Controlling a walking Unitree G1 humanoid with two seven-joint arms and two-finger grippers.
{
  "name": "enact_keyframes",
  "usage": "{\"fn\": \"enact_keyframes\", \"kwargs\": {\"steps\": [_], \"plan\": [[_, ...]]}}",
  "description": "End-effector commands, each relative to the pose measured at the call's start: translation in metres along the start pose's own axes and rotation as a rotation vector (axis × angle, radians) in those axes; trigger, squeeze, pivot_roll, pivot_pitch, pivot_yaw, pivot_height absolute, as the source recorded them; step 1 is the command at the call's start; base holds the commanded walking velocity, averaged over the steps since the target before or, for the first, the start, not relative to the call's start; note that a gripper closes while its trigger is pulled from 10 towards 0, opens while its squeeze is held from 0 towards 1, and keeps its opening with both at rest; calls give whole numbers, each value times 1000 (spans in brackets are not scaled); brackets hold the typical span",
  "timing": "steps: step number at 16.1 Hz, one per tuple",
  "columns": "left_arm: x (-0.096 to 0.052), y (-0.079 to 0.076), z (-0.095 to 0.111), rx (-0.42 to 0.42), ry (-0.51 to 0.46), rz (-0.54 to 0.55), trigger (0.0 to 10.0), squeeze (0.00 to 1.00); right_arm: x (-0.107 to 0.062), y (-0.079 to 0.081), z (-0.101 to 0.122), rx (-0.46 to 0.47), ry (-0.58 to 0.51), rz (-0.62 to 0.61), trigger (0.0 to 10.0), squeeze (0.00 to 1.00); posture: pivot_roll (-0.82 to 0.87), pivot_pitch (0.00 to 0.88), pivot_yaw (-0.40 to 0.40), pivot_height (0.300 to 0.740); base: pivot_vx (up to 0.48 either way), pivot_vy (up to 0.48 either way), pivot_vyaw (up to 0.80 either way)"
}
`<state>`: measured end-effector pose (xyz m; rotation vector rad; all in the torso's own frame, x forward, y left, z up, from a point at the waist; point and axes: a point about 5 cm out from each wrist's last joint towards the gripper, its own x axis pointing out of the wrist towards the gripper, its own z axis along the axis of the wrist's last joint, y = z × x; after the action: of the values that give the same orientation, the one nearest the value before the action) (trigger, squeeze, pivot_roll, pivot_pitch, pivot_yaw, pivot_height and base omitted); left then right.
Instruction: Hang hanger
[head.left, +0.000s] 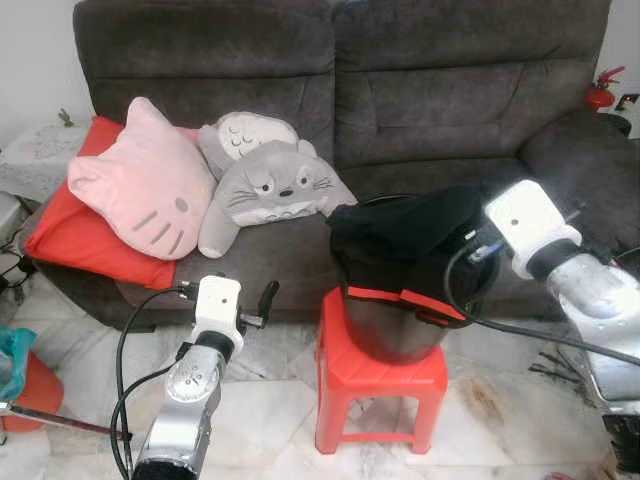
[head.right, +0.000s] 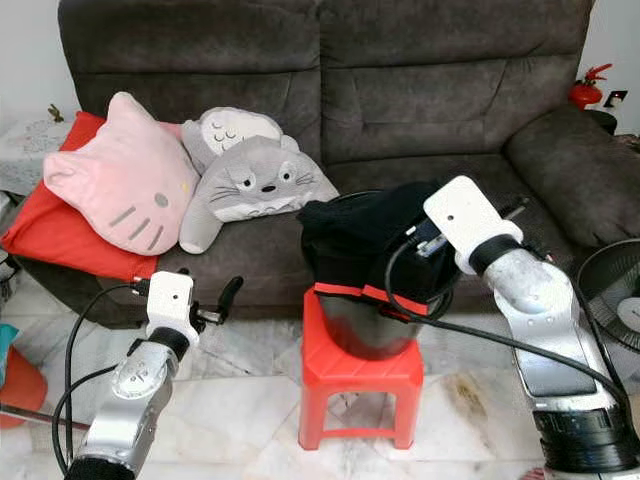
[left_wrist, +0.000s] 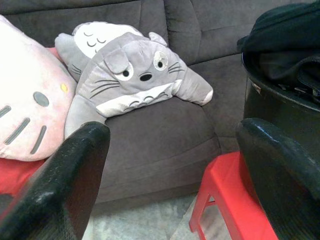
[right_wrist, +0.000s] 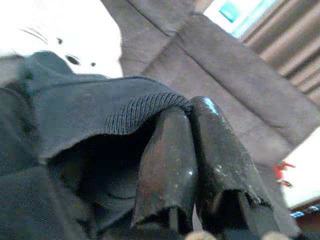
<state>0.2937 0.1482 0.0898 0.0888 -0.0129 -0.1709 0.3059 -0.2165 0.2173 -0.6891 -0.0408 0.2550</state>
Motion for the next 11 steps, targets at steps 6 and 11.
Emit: {"fn": "enact_keyframes", "kwargs": {"steps": [6,11], "plan": [[1,1,-1,-1,3,2,10000,0,-21,44,-19,24,192,356,0,0,-84,0,49,740,0,0,0],[0,1,-2,-1,5,0,10000,0,-30,38,-31,0,343,304,0,0,-82,0,49,740,0,0,0]]}}
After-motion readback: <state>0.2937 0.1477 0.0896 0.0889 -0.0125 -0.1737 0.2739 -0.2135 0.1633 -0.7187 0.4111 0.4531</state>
